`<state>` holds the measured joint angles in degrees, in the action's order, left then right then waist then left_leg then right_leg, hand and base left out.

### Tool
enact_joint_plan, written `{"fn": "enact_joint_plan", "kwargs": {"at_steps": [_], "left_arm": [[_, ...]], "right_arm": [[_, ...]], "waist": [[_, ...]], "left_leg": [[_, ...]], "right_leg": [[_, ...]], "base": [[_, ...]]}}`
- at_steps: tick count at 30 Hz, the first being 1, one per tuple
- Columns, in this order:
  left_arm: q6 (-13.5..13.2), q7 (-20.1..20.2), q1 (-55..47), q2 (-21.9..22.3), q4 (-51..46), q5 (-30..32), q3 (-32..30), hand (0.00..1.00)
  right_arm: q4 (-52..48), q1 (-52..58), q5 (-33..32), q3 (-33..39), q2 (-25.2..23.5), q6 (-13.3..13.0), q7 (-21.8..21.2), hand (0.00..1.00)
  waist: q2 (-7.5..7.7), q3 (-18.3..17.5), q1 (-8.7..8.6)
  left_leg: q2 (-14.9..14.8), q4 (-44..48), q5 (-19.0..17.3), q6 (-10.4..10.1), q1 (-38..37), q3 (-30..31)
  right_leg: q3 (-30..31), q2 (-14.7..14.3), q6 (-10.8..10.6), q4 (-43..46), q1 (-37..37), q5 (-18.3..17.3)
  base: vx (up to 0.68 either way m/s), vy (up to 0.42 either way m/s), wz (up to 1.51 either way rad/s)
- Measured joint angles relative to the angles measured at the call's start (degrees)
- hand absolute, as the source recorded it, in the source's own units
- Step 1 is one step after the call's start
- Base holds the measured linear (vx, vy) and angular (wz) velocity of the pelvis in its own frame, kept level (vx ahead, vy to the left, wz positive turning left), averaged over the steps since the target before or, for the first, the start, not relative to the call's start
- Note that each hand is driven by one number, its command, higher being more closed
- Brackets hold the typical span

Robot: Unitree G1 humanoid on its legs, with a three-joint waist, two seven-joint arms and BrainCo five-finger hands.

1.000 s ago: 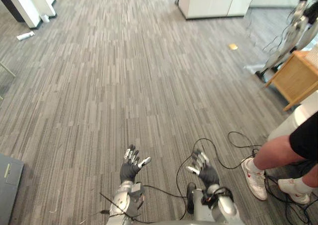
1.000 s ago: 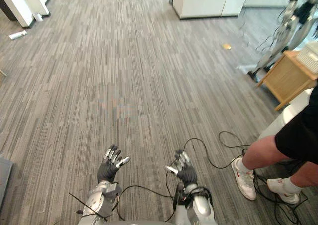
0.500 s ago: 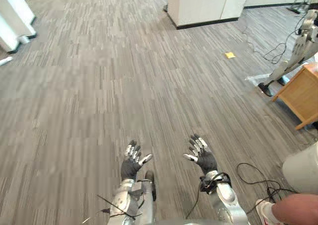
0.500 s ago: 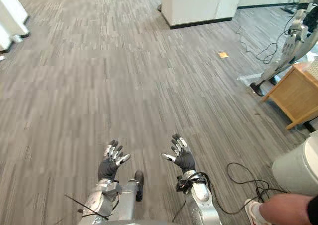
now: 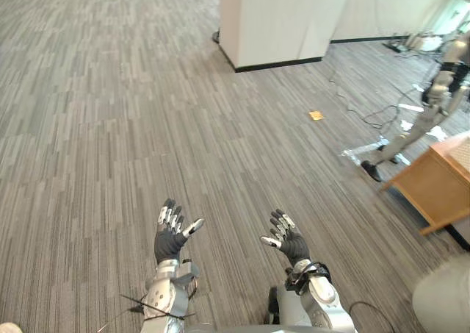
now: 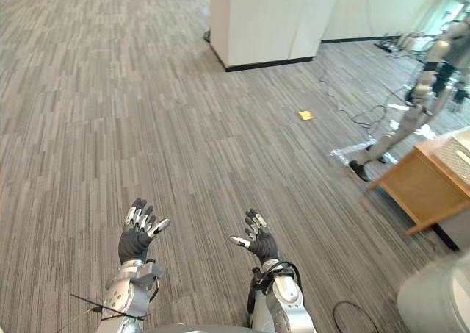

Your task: Organize washtable

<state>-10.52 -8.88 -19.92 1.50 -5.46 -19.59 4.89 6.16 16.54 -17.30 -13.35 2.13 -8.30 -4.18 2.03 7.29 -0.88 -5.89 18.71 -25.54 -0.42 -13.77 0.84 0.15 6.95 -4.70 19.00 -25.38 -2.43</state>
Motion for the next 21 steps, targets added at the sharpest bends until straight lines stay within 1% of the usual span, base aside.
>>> {"fn": "enact_joint_plan", "kwargs": {"at_steps": [1,2,3,4,5,6,7,8,9,10,11,12,13,14,15,16,17,18,19,20,21], "left_arm": [[0.05,0.03,0.11,0.45,0.62,-0.02,0.06,0.0],[0.24,0.05,-1.07,1.81,1.27,-0.07,0.98,0.0],[0.29,-0.03,-1.6,2.42,1.35,-0.17,1.69,0.0],[0.35,-0.03,-2.08,2.45,1.6,-0.49,3.05,0.0],[0.74,-0.01,-2.1,2.43,1.69,-2.47,3.56,0.0],[0.81,0.01,-2.05,2.33,1.9,-3.09,3.86,0.0],[0.88,0.02,-1.41,2.15,2.93,-4.22,4.65,0.0],[1.3,0.04,-0.78,2.02,4.23,-4.83,4.95,0.0],[1.32,0.07,-0.26,2.01,5.54,-5.14,4.96,0.0],[1.31,0.13,-0.17,2.0,5.99,-5.15,4.96,0.0],[1.3,0.17,0.16,1.97,6.59,-5.14,4.94,0.0],[1.3,0.16,0.25,1.96,6.86,-5.12,4.8,0.0],[1.32,0.14,0.11,1.99,6.94,-5.02,4.32,0.0],[1.32,0.15,-0.04,2.01,6.95,-5.02,4.06,0.0],[1.33,0.17,-0.29,2.05,6.93,-5.01,3.65,0.0],[1.32,0.13,-0.51,2.09,6.86,-5.02,3.36,0.0],[1.31,0.1,-1.15,2.21,6.38,-5.02,2.93,0.0],[1.32,0.08,-1.53,2.3,6.26,-5.03,2.62,0.0],[1.51,0.01,-1.95,2.41,6.27,-5.04,1.36,0.0],[1.56,0.02,-1.95,2.44,6.24,-5.03,0.94,0.0],[1.58,0.05,-2.04,2.49,5.96,-5.02,0.11,0.0]], "right_arm": [[-0.89,0.38,-0.01,-0.17,0.51,0.04,-0.05,0.0],[-3.26,1.28,-0.01,-0.41,1.63,0.06,-0.6,0.0],[-3.91,1.38,0.02,-0.56,2.51,0.05,-0.9,0.0],[-4.92,0.89,0.03,-0.57,3.76,0.13,-1.02,0.0],[-5.58,0.85,-0.11,-0.67,4.06,0.14,-0.95,0.0],[-5.68,0.7,-0.41,-0.44,3.93,0.1,-0.69,0.0],[-5.7,0.85,-1.02,0.33,3.5,0.09,-0.23,0.0],[-5.65,1.13,-1.58,0.62,2.89,0.08,0.7,0.0],[-5.63,1.32,-1.99,0.6,2.38,0.03,0.79,0.0],[-5.57,1.31,-2.27,0.59,2.19,-0.01,0.78,0.0],[-5.26,1.04,-2.35,0.57,1.91,-0.04,0.76,0.0],[-4.73,0.55,-2.33,0.41,1.85,-0.04,0.65,0.0],[-3.95,-0.37,-2.25,0.16,1.72,-0.02,0.64,0.0],[-3.53,-0.81,-2.25,-0.05,1.7,-0.03,0.64,0.0],[-2.5,-1.62,-1.99,-0.29,1.59,-0.05,0.76,0.0],[-2.1,-2.01,-1.41,-0.33,1.5,-0.09,0.86,0.0],[-1.4,-2.99,-0.87,-0.55,1.49,-0.21,1.41,0.0],[-0.58,-3.7,-0.45,-0.6,1.46,-0.29,1.65,0.0],[2.45,-5.49,-0.02,-0.78,0.92,-0.18,1.78,0.0],[3.33,-5.88,0.02,-0.78,0.67,-0.18,1.78,0.0],[4.26,-6.57,0.11,-0.96,0.58,-0.15,1.75,0.0]], "waist": [[0.37,-0.36,-0.27],[-0.89,-0.65,-0.22],[-2.2,-0.67,0.09],[-4.15,-0.82,0.24],[-5.09,-0.75,0.27],[-5.45,-0.75,0.34],[-5.93,-0.83,0.33],[-5.74,-0.67,0.39],[-5.28,-0.58,0.61],[-5.1,-0.65,0.74],[-4.8,-0.7,1.7],[-4.71,-0.71,2.08],[-4.66,-0.67,2.51],[-4.67,-0.66,2.75],[-4.63,-0.66,3.18],[-4.62,-0.65,3.43],[-4.9,-0.63,3.41],[-5.06,-0.69,3.41],[-3.56,-1.27,4.31],[-3.08,-1.91,4.94],[-2.12,-2.83,5.09]], "left_leg": [[-0.33,1.5,0.01,0.0,-0.79,1.5],[-1.55,9.49,2.25,1.91,1.05,3.13],[-2.51,13.98,4.14,1.8,2.57,3.1],[-4.48,24.1,12.25,-1.93,7.41,2.42],[-7.47,32.8,25.84,-4.75,12.16,-0.01],[-9.25,37.45,28.84,-5.37,14.48,-1.1],[-11.23,44.59,27.44,-4.83,18.16,-2.62],[-12.29,50.82,23.64,-3.21,21.6,-5.53],[-11.86,51.29,20.14,-1.89,24.1,-8.17],[-11.59,50.0,18.46,-1.74,25.55,-9.53],[-11.16,44.48,15.62,-1.49,28.7,-11.92],[-11.03,38.52,14.46,-1.22,31.05,-13.15],[-11.07,29.0,14.45,-1.23,33.25,-14.56],[-11.05,23.87,14.6,-1.46,33.99,-15.26],[-10.75,12.63,15.46,-2.71,34.5,-16.09],[-10.27,3.71,17.13,-4.8,34.51,-16.63],[-10.09,-4.51,18.55,-7.06,35.04,-17.02],[-10.24,-5.96,18.99,-7.69,35.37,-17.4],[-9.67,-3.09,24.91,-5.99,35.99,-18.32],[-8.65,-1.72,25.84,-4.84,36.03,-18.68],[-7.43,0.53,26.56,-3.63,36.56,-18.26]], "right_leg": [[-0.01,-0.08,-0.47,3.6,-0.21,1.51],[-1.03,-0.18,-0.18,11.05,-0.71,1.46],[-1.99,-0.73,0.34,13.22,-0.61,-0.64],[-2.91,-1.85,1.58,15.43,0.47,-4.01],[-3.29,-3.04,3.08,14.88,3.3,-6.27],[-4.01,-3.56,3.89,13.81,5.35,-7.1],[-4.86,-4.17,4.91,12.07,8.64,-7.86],[-5.19,-4.84,5.58,8.64,13.93,-8.66],[-5.4,-4.95,6.05,4.77,18.99,-8.98],[-5.65,-4.96,6.17,2.95,21.01,-9.06],[-6.04,-5.0,6.24,0.12,24.34,-9.43],[-6.48,-5.11,6.21,-1.5,25.81,-9.88],[-7.02,-5.15,5.82,-2.94,27.91,-10.61],[-7.28,-5.14,5.72,-3.66,28.99,-10.98],[-7.99,-5.07,5.05,-5.54,31.62,-11.48],[-8.53,-4.93,4.59,-7.0,33.65,-12.29],[-9.17,-4.92,3.58,-8.13,35.85,-13.9],[-9.31,-4.94,3.1,-8.35,36.73,-14.8],[-8.69,-2.92,2.65,-8.51,38.91,-16.71],[-8.34,-1.86,2.84,-8.97,39.48,-16.9],[-7.48,-0.43,2.84,-7.18,39.01,-16.88]], "base": [[0.75,-0.491,1.13],[0.63,-0.418,0.65],[0.74,-0.471,0.38],[0.62,-0.308,-0.04],[0.63,-0.279,-0.04],[0.62,-0.225,0.02],[0.59,-0.213,0.09],[0.66,-0.226,0.07],[0.52,-0.171,0.05],[0.47,-0.141,0.06],[0.35,-0.099,0.13],[0.53,-0.103,0.18],[0.45,-0.051,0.19],[0.58,-0.011,0.21],[0.42,0.041,0.24],[0.53,0.094,0.32],[0.52,0.159,0.26],[0.64,0.248,0.08],[0.53,0.245,-0.09],[0.46,0.206,-0.2],[0.6,0.274,-0.21]]}}
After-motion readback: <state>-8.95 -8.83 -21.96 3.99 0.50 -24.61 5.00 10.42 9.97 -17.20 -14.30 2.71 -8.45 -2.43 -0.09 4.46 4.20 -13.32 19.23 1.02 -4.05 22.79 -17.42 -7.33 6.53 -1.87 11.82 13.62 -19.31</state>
